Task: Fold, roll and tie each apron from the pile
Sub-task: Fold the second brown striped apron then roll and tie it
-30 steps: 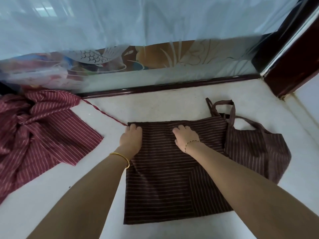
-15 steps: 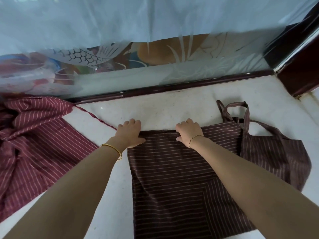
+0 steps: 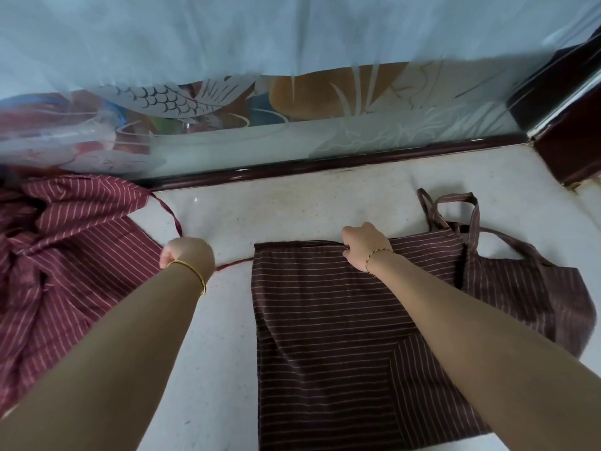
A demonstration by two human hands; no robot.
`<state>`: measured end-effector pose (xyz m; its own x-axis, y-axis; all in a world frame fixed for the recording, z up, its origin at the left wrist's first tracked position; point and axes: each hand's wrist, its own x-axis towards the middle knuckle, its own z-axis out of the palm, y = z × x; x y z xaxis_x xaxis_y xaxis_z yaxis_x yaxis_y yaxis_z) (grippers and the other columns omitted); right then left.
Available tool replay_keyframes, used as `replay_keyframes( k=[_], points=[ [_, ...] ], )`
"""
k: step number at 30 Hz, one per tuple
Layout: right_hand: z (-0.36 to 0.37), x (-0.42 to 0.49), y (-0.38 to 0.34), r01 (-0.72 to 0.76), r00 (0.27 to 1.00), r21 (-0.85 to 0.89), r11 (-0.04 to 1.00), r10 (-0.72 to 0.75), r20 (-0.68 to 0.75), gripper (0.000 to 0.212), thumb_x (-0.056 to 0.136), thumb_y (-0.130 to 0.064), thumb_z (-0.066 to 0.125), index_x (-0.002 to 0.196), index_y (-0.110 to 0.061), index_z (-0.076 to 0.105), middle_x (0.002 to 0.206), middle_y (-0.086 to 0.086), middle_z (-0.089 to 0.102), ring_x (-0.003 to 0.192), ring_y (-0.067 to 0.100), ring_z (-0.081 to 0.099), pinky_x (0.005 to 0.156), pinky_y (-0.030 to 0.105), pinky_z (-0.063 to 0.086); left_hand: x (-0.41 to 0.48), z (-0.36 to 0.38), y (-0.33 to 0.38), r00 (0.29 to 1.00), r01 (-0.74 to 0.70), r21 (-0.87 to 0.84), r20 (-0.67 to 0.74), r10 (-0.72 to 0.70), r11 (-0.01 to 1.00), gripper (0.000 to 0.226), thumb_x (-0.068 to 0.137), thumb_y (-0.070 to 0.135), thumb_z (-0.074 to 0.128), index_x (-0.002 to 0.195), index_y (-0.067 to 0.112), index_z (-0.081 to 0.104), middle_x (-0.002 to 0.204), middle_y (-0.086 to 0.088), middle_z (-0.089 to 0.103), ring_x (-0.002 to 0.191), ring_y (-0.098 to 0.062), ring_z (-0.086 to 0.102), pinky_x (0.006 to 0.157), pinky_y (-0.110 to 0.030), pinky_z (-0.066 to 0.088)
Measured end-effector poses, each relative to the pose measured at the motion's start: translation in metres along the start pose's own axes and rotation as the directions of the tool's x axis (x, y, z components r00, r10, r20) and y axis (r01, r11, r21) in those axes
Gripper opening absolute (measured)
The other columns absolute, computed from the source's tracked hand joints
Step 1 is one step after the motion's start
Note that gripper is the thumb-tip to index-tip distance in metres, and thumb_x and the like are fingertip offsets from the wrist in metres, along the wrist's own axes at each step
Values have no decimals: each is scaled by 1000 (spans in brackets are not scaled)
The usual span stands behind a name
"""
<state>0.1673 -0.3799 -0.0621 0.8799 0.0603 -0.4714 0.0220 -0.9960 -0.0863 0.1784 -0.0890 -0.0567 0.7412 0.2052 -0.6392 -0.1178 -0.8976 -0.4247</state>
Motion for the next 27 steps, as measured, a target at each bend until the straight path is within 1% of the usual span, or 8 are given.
replay_keyframes(
  k=[4, 9, 11, 14, 16, 20, 23, 27],
  points=[
    [0, -1, 1, 1, 1000, -4, 1000, -1, -14, 13, 95, -15, 48, 108, -13, 52, 109, 10, 49, 75, 19, 51, 70, 27, 48, 3, -13, 21, 956, -169, -107, -261, 136, 980, 16, 87, 14, 59, 103, 11, 56, 85, -1, 56, 80, -18, 59, 76, -29, 53],
    [3, -4, 2, 46, 999, -52, 998, -47, -27, 23, 99, -21, 46, 116, -11, 57, 108, 10, 58, 102, 22, 51, 87, 32, 50, -5, -21, 49, 947, -319, -207, -106, 303, 925, 14, 91, 24, 57, 96, 12, 60, 81, 1, 57, 83, -20, 60, 78, -31, 51],
    [4, -3, 3, 46, 998, -52, 998, -48, -32, 24, 99, -22, 46, 116, -12, 58, 110, 10, 56, 94, 21, 52, 85, 30, 50, -3, -14, 36, 969, -243, -92, -57, 238, 966, 20, 96, 28, 48, 95, 11, 59, 80, 1, 55, 82, -19, 58, 74, -28, 47],
    [5, -2, 2, 38, 999, -29, 999, -39, -33, 22, 98, -22, 46, 114, -12, 57, 114, 11, 51, 76, 17, 48, 79, 28, 50, -10, -6, 5, 976, 121, 232, 148, -158, 965, 35, 94, 39, 49, 116, 14, 61, 105, 2, 65, 88, -18, 64, 65, -29, 51],
    [4, -3, 2, 33, 999, -19, 999, -33, -37, 21, 98, -24, 47, 113, -13, 56, 114, 11, 50, 73, 17, 49, 76, 27, 50, -15, -12, -4, 954, 200, 299, 158, -255, 933, 39, 94, 35, 51, 125, 11, 56, 114, 0, 63, 95, -18, 64, 76, -28, 54],
    [1, -4, 2, 60, 997, -22, 998, -61, -50, 22, 98, -27, 48, 111, -11, 55, 105, 10, 56, 80, 18, 48, 81, 31, 52, -10, -35, 22, 938, -230, -70, -281, 202, 971, 22, 91, 10, 54, 112, 9, 58, 102, -5, 60, 93, -20, 60, 82, -29, 52],
    [1, -3, 4, 81, 994, -30, 996, -83, -65, 19, 98, -25, 47, 104, -10, 56, 90, 7, 59, 93, 21, 53, 80, 31, 51, -11, -42, 54, 844, -535, -394, -275, 459, 747, 31, 88, 25, 63, 117, 15, 56, 113, -2, 58, 103, -21, 55, 93, -35, 48],
    [2, -2, 7, 71, 995, -10, 997, -71, -66, 19, 98, -26, 48, 103, -10, 56, 97, 9, 57, 84, 20, 53, 81, 31, 52, -3, -34, 70, 840, -540, -335, -268, 471, 772, 41, 86, 36, 65, 121, 20, 52, 113, -1, 57, 105, -23, 51, 90, -34, 44]
  ],
)
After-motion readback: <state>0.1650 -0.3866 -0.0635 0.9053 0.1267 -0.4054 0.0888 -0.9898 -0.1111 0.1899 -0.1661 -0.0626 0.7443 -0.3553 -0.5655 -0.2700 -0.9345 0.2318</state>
